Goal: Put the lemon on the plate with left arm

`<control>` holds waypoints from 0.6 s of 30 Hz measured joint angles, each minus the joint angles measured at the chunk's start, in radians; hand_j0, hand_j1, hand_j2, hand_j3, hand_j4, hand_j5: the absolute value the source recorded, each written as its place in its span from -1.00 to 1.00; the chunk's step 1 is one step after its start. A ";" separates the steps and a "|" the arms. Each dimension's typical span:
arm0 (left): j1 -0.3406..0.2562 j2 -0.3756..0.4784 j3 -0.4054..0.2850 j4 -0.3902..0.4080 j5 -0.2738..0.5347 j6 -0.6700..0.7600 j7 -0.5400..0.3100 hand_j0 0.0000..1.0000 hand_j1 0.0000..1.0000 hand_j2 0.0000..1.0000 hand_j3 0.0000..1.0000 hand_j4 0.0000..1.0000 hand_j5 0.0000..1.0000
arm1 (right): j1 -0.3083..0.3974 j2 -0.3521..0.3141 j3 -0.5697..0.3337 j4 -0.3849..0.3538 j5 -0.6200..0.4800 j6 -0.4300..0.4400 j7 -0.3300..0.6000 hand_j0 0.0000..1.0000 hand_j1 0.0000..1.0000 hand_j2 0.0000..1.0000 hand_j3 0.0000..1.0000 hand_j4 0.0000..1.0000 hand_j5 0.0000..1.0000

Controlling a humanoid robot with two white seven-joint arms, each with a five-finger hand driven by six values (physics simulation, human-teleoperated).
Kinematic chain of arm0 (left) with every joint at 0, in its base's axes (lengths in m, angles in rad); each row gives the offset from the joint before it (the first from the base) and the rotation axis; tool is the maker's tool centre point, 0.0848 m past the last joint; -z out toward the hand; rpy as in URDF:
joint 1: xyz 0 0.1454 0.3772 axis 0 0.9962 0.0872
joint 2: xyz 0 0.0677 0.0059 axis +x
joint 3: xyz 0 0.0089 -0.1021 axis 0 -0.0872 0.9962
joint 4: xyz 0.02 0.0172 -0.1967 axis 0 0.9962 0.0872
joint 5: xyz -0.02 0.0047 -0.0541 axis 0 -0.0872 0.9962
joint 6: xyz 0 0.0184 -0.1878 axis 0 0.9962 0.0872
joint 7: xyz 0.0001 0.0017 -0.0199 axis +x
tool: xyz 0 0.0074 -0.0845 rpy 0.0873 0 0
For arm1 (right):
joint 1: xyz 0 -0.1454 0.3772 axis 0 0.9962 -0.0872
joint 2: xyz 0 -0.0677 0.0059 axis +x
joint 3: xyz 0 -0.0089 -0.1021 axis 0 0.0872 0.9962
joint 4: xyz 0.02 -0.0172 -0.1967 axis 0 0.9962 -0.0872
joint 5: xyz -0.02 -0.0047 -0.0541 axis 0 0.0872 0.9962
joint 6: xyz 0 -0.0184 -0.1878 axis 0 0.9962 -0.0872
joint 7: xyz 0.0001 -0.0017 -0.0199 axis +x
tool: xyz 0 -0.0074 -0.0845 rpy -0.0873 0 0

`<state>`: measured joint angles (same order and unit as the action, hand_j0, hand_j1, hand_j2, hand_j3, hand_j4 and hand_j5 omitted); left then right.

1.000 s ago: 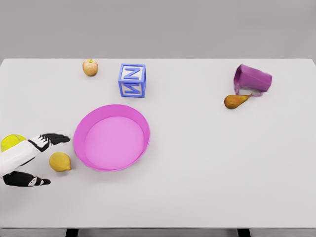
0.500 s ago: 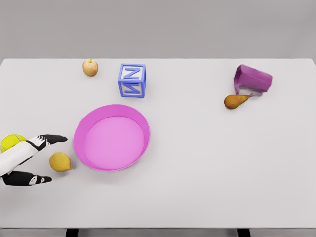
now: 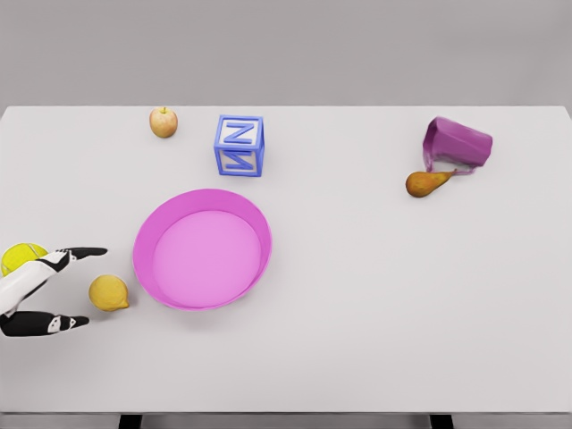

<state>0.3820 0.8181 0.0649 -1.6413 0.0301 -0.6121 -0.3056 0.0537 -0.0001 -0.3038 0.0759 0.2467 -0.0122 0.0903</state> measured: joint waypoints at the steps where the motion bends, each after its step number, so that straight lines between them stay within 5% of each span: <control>1: 0.000 -0.001 -0.001 0.002 0.003 0.000 0.000 0.82 0.82 0.82 0.82 0.82 0.82 | 0.000 0.000 0.000 0.000 0.000 0.000 0.000 1.00 1.00 1.00 1.00 1.00 1.00; 18: -0.006 -0.024 -0.037 0.019 0.010 0.000 0.000 0.82 0.82 0.82 0.82 0.82 0.82 | 0.000 0.000 0.000 0.000 0.000 0.000 0.000 1.00 1.00 1.00 1.00 1.00 1.00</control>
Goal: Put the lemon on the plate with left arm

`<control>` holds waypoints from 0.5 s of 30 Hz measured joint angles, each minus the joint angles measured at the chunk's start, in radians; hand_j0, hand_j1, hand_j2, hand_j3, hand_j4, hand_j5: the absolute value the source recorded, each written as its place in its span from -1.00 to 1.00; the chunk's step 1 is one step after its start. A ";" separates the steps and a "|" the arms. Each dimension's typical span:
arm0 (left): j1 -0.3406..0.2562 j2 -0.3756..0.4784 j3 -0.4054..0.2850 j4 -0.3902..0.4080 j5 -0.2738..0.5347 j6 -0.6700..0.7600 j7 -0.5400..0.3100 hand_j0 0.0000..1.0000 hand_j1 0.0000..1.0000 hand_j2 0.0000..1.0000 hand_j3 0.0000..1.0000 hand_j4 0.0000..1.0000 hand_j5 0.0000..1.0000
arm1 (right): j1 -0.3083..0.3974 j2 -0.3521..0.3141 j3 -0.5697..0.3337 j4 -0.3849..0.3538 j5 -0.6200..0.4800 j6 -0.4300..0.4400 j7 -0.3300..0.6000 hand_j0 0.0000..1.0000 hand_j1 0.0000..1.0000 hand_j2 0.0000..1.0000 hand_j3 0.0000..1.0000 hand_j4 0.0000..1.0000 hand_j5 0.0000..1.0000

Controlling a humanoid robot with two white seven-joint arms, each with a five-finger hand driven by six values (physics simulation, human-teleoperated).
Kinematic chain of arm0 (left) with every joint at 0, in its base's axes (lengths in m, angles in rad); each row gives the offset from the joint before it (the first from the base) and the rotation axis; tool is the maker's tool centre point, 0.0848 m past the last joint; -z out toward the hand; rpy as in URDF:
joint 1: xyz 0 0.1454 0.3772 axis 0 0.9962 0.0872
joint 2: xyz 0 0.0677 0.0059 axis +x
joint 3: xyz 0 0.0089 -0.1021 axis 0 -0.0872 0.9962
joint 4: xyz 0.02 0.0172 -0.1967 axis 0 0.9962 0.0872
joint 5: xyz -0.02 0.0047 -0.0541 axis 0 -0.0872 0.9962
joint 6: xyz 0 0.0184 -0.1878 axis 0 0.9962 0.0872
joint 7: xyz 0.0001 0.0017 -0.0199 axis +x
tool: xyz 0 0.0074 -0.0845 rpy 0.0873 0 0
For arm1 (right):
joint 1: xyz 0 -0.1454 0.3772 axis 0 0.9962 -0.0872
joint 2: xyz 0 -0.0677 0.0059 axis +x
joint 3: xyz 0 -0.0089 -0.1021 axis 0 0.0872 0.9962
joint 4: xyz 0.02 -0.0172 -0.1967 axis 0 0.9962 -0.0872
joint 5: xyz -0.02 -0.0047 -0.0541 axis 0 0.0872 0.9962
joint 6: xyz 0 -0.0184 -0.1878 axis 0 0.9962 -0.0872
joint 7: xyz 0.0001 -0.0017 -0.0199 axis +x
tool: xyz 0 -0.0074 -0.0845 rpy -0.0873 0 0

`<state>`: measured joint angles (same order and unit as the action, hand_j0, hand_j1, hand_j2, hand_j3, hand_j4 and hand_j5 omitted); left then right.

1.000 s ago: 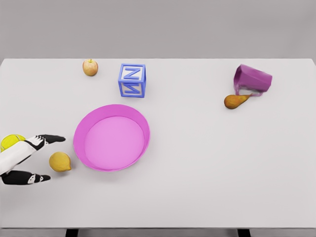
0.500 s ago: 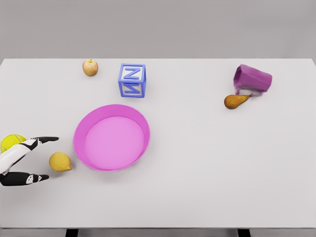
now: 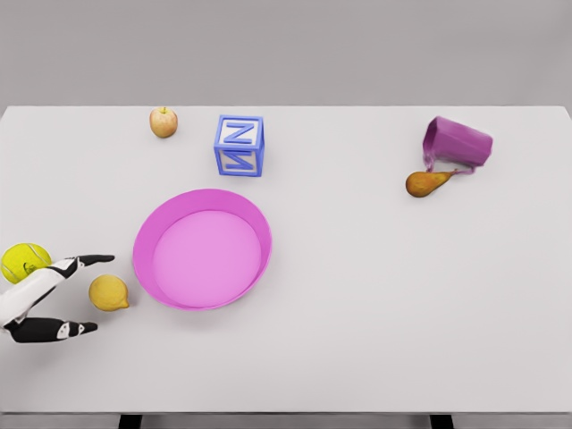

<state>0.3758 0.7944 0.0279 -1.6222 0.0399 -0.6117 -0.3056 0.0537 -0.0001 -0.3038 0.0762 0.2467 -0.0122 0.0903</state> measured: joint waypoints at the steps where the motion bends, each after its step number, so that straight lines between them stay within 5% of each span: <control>1: -0.003 -0.003 -0.001 0.001 0.000 0.000 0.000 0.82 0.82 0.82 0.82 0.82 0.82 | 0.000 0.000 0.000 0.000 0.000 0.000 0.000 1.00 1.00 1.00 1.00 1.00 1.00; 15: -0.044 -0.031 -0.034 0.028 -0.002 0.003 0.000 0.82 0.82 0.82 0.82 0.82 0.82 | 0.000 0.000 0.000 0.000 0.000 0.000 0.000 1.00 1.00 1.00 1.00 1.00 1.00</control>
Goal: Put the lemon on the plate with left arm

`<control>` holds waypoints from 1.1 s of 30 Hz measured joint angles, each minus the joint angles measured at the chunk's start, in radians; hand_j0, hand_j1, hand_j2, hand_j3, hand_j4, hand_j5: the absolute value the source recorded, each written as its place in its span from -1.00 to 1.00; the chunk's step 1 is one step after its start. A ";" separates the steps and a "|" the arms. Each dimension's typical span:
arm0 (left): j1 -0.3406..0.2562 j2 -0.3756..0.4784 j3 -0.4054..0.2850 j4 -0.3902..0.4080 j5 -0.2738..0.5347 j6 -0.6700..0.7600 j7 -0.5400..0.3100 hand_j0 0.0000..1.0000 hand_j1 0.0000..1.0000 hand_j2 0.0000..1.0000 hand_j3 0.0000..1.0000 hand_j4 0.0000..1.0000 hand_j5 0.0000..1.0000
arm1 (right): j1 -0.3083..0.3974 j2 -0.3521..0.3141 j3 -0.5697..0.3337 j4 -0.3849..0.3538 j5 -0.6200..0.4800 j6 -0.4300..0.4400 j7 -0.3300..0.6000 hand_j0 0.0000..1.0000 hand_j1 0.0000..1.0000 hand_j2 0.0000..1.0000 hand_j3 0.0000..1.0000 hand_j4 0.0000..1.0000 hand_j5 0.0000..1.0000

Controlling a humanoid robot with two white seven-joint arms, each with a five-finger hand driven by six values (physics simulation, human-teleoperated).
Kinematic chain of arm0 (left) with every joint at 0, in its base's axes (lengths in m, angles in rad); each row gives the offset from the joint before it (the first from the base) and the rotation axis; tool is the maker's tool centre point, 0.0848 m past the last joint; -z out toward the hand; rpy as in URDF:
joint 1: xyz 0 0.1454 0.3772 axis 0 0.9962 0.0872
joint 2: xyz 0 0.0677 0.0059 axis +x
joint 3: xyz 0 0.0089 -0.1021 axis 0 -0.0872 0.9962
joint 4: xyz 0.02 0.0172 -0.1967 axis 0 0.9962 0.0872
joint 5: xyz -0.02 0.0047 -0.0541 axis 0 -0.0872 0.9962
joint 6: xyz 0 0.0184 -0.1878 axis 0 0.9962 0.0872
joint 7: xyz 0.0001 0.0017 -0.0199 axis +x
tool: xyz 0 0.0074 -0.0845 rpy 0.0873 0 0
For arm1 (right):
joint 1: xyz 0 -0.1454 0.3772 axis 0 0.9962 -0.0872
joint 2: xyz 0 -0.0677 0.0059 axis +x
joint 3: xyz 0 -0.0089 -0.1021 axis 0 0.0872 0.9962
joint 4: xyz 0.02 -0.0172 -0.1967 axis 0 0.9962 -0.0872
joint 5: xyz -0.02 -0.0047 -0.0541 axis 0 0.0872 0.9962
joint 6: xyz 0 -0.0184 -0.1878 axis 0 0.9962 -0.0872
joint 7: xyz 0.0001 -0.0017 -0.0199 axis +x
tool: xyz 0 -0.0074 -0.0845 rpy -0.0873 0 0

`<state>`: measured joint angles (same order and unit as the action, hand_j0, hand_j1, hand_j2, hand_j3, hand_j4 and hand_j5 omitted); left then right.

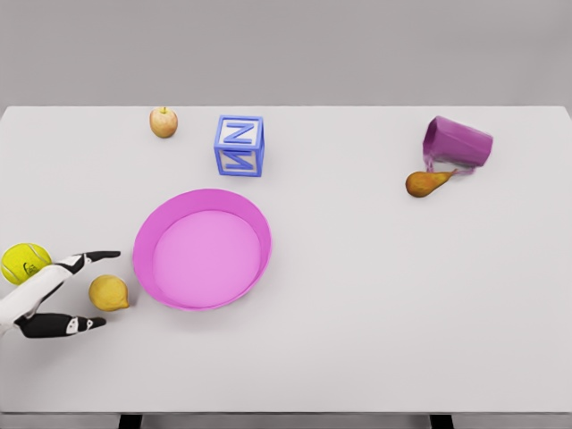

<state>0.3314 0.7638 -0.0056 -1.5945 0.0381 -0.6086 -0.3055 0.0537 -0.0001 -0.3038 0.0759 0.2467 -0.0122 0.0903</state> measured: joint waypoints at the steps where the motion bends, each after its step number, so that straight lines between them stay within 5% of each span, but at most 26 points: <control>1: -0.011 -0.001 -0.007 0.006 0.000 0.000 0.000 0.82 0.82 0.82 0.82 0.82 0.82 | 0.000 0.000 0.000 0.000 0.000 0.000 0.000 1.00 1.00 1.00 1.00 1.00 1.00; 6: -0.018 -0.006 -0.033 0.024 0.000 0.000 0.000 0.81 0.81 0.81 0.81 0.81 0.81 | 0.000 0.000 0.000 0.000 0.000 0.000 0.000 1.00 1.00 1.00 1.00 1.00 1.00; 13: -0.017 -0.008 -0.042 0.028 0.000 0.000 0.000 0.52 0.52 0.52 0.52 0.52 0.52 | 0.000 0.000 0.000 0.000 0.000 0.000 0.000 1.00 1.00 1.00 1.00 1.00 1.00; 33: -0.017 -0.007 -0.043 0.025 0.002 -0.001 0.000 0.10 0.10 0.10 0.10 0.10 0.10 | 0.000 0.000 0.000 0.000 0.000 0.000 0.000 1.00 1.00 1.00 1.00 1.00 1.00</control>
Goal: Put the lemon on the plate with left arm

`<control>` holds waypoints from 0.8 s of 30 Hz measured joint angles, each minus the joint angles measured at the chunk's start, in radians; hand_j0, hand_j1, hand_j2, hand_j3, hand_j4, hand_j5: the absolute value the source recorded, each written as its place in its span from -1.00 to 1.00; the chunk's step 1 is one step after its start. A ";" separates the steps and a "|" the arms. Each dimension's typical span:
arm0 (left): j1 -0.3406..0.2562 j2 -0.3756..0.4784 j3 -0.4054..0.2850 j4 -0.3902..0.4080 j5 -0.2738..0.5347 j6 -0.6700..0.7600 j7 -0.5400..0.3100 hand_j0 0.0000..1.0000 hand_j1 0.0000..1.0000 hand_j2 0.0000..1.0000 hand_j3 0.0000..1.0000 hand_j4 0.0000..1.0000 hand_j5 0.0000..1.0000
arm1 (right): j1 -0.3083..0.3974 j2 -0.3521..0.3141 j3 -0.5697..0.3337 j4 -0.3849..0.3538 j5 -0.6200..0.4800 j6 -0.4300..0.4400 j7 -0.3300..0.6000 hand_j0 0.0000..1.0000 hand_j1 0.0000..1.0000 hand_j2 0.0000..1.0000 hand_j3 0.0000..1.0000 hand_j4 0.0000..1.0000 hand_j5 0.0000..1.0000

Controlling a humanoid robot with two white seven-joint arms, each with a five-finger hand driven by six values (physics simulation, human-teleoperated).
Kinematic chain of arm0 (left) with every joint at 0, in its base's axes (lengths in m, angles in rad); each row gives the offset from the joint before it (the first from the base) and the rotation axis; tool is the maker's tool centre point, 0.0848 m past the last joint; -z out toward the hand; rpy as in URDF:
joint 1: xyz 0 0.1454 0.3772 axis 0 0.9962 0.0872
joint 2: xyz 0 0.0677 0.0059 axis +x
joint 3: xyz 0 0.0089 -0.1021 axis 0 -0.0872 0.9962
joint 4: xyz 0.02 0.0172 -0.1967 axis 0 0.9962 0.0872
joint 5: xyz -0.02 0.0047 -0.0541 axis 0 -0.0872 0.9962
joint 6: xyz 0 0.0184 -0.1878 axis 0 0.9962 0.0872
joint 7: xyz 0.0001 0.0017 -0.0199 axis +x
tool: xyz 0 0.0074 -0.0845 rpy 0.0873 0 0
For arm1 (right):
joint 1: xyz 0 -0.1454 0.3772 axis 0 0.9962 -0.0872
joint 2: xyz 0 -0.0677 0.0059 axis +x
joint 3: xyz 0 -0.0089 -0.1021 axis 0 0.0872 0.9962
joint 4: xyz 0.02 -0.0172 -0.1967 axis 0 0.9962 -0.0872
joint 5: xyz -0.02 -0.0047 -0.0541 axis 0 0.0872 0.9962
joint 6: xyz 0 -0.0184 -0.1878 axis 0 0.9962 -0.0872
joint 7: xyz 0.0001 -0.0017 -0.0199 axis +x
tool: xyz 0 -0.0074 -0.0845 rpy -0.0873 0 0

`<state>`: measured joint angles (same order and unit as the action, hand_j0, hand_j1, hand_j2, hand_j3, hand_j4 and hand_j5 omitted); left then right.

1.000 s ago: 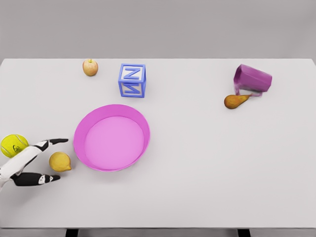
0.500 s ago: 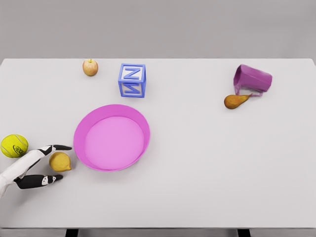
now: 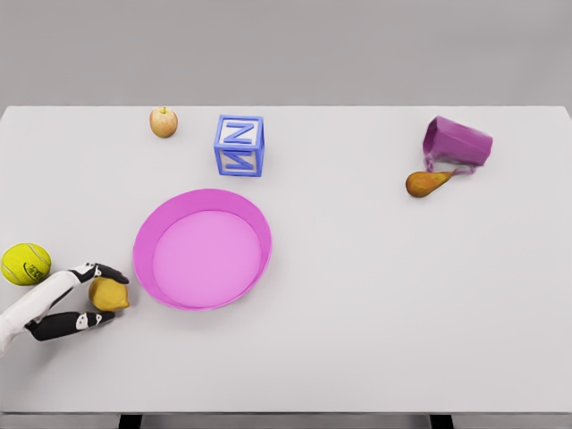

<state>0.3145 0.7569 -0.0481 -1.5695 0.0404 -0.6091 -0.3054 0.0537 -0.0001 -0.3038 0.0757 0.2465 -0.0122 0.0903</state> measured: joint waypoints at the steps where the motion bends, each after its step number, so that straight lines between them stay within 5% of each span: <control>1: 0.000 0.001 0.001 -0.002 0.000 0.000 0.000 0.10 0.10 0.10 0.10 0.10 0.10 | 0.000 0.000 0.000 0.000 0.000 0.000 0.000 1.00 1.00 1.00 1.00 1.00 1.00; 24: 0.000 0.003 0.066 -0.067 0.004 -0.001 0.001 0.04 0.04 0.04 0.04 0.04 0.04 | 0.000 0.000 0.000 0.000 0.000 0.000 0.000 1.00 1.00 1.00 1.00 1.00 1.00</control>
<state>0.3145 0.7597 0.0178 -1.6367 0.0447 -0.6105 -0.3048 0.0537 -0.0001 -0.3038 0.0760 0.2465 -0.0122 0.0903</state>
